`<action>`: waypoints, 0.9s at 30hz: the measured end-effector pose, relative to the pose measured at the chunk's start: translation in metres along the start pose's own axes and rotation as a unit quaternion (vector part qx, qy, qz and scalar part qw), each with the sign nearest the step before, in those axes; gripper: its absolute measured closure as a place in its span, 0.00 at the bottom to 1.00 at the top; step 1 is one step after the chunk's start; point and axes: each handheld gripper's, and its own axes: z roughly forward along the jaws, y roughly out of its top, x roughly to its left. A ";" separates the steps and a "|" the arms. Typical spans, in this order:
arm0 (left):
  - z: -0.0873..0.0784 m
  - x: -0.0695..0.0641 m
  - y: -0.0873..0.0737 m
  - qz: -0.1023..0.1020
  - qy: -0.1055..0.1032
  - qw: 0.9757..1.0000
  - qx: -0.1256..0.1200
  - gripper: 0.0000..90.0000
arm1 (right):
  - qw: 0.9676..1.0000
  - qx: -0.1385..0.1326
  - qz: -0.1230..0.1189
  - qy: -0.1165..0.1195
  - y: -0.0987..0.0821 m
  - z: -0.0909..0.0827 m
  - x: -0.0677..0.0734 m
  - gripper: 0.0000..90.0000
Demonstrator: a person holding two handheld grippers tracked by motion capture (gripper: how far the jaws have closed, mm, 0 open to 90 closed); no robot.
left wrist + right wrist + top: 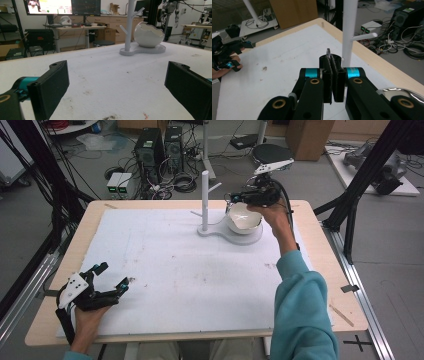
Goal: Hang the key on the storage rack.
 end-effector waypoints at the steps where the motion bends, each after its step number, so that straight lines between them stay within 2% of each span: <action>1: 0.000 0.000 0.000 0.000 0.000 1.000 -0.001 0.07 | 1.000 0.003 0.002 0.005 0.001 0.004 0.001 0.99; 11: 0.000 0.000 0.000 0.002 -0.001 1.000 0.000 0.07 | 0.999 0.022 -0.001 0.025 0.004 0.039 0.005 0.99; 27: 0.000 0.000 0.000 0.000 -0.002 1.000 -0.001 0.07 | 0.998 0.051 0.013 0.028 -0.003 0.069 0.001 0.99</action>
